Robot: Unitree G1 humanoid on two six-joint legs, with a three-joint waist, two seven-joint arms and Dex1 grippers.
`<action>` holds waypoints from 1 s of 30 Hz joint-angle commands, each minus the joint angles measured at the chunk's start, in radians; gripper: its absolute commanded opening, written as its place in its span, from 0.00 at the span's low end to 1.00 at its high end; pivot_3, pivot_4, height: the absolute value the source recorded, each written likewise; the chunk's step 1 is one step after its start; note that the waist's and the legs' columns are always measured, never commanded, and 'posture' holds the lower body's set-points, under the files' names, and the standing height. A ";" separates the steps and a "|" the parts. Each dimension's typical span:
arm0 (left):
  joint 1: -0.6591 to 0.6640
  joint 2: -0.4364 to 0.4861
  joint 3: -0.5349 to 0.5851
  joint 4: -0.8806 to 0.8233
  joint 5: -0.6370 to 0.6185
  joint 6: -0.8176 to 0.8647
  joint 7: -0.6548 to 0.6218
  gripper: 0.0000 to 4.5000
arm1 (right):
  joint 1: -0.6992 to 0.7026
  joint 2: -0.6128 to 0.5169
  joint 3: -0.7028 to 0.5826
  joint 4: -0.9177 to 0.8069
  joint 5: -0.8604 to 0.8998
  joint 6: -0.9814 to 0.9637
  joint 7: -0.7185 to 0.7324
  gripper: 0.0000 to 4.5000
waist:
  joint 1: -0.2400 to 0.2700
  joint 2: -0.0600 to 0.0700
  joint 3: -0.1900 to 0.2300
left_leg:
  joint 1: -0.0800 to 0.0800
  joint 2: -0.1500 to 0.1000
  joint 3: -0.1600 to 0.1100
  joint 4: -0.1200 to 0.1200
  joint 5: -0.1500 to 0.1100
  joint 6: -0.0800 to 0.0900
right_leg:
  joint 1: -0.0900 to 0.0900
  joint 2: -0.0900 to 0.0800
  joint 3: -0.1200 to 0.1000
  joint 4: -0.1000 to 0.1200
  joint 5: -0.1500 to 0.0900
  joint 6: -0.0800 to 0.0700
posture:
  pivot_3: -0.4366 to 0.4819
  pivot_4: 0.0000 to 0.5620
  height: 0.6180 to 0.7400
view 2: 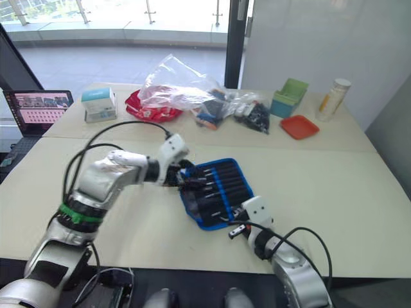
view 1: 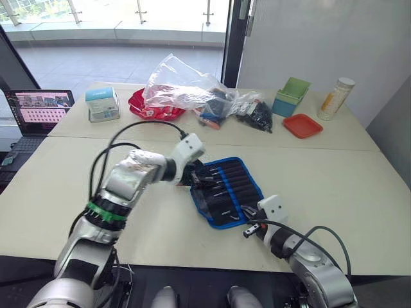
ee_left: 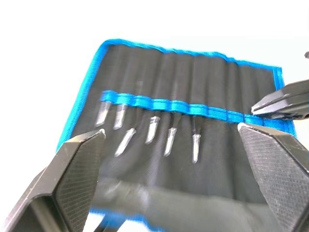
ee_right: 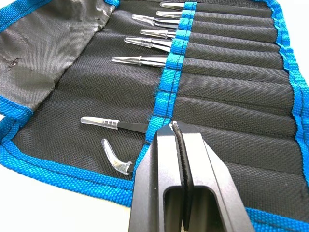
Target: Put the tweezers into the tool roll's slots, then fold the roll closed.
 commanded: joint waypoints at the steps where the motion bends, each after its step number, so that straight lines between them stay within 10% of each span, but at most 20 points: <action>1: 0.070 -0.018 0.205 -0.077 -0.083 -0.043 0.065 1.00 | 0.007 -0.001 0.029 0.039 -0.002 0.035 0.015 0.00 | -0.001 0.000 0.000 | 0.000 0.000 0.000 0.001 0.000 0.000 | 0.000 0.000 0.000 0.000 0.000 0.000 | 0.48 0.27 0.81; 15: 0.707 0.010 0.737 -0.429 -0.149 -0.098 0.327 1.00 | -0.023 -0.041 0.004 0.077 0.016 0.031 0.070 0.00 | -0.003 -0.004 0.000 | 0.003 0.003 0.000 -0.002 0.000 0.000 | 0.000 0.000 -0.001 0.002 0.000 0.000 | 0.48 0.27 0.81; 22: 1.070 -0.118 0.807 -0.636 -0.117 -0.243 0.394 1.00 | -0.018 -0.077 -0.013 0.090 0.032 0.021 0.122 0.00 | 0.004 -0.008 -0.001 | 0.005 0.001 0.001 -0.002 0.000 -0.001 | 0.004 -0.003 -0.001 -0.002 0.000 -0.001 | 0.48 0.27 0.81; 30: 1.142 -0.148 0.770 -0.641 -0.110 -0.297 0.448 1.00 | -0.010 -0.082 0.002 0.090 0.034 0.016 0.151 0.00 | 0.001 -0.008 -0.001 | 0.006 0.002 0.001 -0.002 0.000 -0.001 | 0.005 -0.002 -0.001 -0.007 0.000 -0.002 | 0.48 0.27 0.81</action>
